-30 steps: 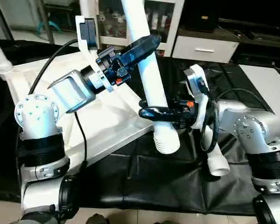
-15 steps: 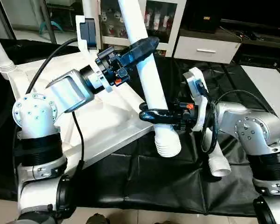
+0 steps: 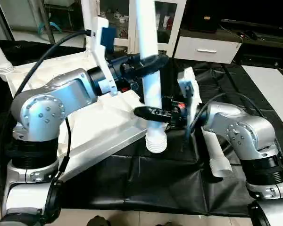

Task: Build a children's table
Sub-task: Pick table leg

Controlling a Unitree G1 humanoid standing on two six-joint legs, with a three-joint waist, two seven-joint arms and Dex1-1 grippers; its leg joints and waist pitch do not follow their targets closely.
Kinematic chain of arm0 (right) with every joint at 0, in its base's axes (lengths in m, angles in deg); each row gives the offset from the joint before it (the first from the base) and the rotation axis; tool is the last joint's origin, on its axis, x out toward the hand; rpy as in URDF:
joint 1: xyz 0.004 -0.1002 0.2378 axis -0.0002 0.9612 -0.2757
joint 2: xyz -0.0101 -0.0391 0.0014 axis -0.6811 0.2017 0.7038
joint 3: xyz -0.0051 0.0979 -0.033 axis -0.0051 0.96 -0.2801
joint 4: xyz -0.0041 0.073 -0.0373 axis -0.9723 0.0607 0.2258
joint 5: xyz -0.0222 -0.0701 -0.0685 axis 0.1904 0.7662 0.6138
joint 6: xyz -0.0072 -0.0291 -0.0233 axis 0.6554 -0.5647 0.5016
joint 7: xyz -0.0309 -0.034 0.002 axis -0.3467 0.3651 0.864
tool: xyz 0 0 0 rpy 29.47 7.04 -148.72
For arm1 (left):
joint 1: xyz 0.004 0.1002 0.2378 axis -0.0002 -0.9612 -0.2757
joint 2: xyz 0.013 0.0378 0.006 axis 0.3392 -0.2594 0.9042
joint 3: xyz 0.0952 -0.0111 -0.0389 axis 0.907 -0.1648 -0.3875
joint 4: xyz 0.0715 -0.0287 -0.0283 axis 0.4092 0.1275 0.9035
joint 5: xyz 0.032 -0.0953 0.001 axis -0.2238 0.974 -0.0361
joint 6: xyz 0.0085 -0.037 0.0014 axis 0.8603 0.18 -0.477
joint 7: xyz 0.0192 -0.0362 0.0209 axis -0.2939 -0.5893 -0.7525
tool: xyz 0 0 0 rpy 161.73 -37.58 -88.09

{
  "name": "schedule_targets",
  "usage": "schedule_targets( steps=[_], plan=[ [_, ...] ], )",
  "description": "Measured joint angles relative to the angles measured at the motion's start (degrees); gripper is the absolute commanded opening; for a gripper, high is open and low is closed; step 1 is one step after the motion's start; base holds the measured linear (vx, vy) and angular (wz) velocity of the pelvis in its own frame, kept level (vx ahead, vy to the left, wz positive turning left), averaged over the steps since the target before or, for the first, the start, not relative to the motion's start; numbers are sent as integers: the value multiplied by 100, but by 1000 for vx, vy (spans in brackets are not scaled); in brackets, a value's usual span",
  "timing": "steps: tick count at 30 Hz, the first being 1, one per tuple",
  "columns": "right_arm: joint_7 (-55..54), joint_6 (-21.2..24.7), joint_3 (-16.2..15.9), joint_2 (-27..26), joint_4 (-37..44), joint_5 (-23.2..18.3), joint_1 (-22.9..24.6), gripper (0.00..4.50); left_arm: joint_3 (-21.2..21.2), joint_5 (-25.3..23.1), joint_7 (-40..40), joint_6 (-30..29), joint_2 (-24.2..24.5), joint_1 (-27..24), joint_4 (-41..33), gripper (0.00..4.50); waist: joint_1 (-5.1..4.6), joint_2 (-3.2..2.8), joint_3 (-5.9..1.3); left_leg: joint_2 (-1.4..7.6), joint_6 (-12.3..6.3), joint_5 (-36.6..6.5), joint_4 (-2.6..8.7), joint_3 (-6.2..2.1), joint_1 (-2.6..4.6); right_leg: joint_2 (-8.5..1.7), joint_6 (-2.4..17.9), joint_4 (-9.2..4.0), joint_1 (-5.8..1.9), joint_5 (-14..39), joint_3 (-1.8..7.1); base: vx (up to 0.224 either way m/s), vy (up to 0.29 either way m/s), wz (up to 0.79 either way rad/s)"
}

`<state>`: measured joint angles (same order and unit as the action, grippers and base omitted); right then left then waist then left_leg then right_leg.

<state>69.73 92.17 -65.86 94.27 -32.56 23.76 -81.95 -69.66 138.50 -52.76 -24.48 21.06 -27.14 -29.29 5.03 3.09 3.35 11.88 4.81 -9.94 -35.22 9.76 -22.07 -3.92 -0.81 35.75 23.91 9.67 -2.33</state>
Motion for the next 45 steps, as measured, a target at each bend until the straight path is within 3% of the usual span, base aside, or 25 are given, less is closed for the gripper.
schedule_targets(
  steps=[6,31,41,45],
  plan=[
    [198,-31,-471,368,-6,459,0,306,84,-213,-255,117,42,0,-4,173,2,3,0,-1,0,0,0,2,1,-1,0,0,-2,0,1,0,0,0],
    [973,-31,-691,652,-64,514,0,306,353,-265,-1315,208,277,-3,-159,172,1,4,-1,0,3,3,-1,6,3,-1,17,9,-1,-10,2,0,0,0],
    [1174,-31,-801,698,-44,519,10,212,448,-317,-1410,213,286,-3,-149,172,1,5,-1,0,3,3,-1,7,4,-1,29,11,0,-17,1,0,0,0],
    [1190,-39,-807,698,-14,523,26,195,447,-321,-1411,213,276,-3,-140,172,2,5,-1,0,4,4,-2,7,4,-1,30,13,0,-18,1,0,0,0]
  ],
)
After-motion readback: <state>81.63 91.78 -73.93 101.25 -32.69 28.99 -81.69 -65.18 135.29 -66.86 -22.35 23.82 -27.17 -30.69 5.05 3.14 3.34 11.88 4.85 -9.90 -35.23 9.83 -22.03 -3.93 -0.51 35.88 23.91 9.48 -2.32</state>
